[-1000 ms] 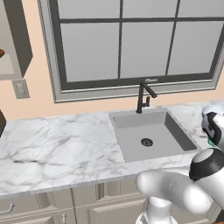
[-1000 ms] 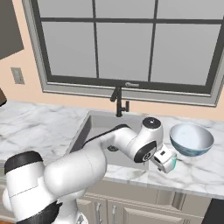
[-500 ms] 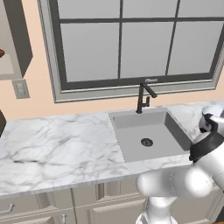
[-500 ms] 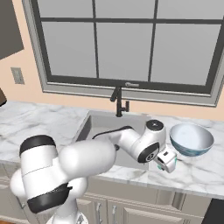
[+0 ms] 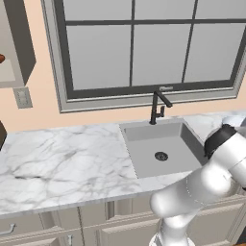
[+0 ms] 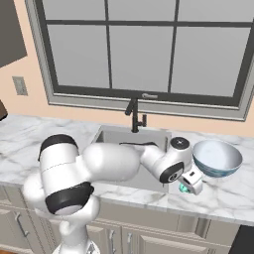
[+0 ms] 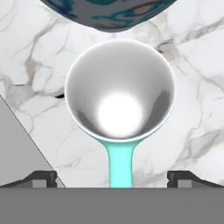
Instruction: Pick the mug and place it in the sink. Pick the bowl and place it in the open cabinet and then close the cabinet.
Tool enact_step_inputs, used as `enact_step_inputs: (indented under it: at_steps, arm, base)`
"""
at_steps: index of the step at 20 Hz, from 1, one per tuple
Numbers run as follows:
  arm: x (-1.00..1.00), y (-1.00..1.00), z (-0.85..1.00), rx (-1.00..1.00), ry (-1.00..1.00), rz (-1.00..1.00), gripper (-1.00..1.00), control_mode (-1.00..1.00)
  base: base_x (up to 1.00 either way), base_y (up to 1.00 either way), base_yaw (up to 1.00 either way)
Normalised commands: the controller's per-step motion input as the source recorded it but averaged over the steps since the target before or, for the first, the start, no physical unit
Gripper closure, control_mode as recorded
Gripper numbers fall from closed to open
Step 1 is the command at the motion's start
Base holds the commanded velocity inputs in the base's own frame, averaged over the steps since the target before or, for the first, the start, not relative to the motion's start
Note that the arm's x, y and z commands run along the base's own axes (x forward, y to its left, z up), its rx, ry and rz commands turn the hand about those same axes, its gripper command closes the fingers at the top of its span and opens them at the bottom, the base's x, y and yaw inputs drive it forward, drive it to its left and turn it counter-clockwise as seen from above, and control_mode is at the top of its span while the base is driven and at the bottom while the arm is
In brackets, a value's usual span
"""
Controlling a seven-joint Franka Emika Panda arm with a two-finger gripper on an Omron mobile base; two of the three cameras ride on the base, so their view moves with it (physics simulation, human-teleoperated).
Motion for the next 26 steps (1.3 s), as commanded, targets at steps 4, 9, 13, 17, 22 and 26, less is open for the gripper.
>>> enact_step_inputs:
  at_steps: [4, 9, 13, 17, 22, 26]
  arm:
    - [0.16, -0.13, -0.19, 0.0, 0.0, 0.0, -1.0, -1.0]
    - [0.05, -0.15, -0.17, 0.0, 0.0, 0.0, 1.0, -1.0]
    - [0.0, -0.17, -0.1, 0.0, 0.0, 0.0, 1.0, -1.0]
    - [-0.01, -0.06, -0.05, 0.0, 0.0, 0.0, 1.0, -1.0]
    - [-0.3, 0.63, 0.0, -0.17, -0.02, 0.07, 1.0, -1.0]
    - [0.0, 0.98, 0.0, 0.0, 0.0, 0.32, 1.0, -1.0]
  base:
    - [0.0, 0.0, 0.0]
    - [0.0, 0.0, 0.0]
    - [0.0, 0.0, 0.0]
    - [0.0, 0.0, 0.0]
    - [0.0, 0.0, 0.0]
    - [0.0, 0.0, 0.0]
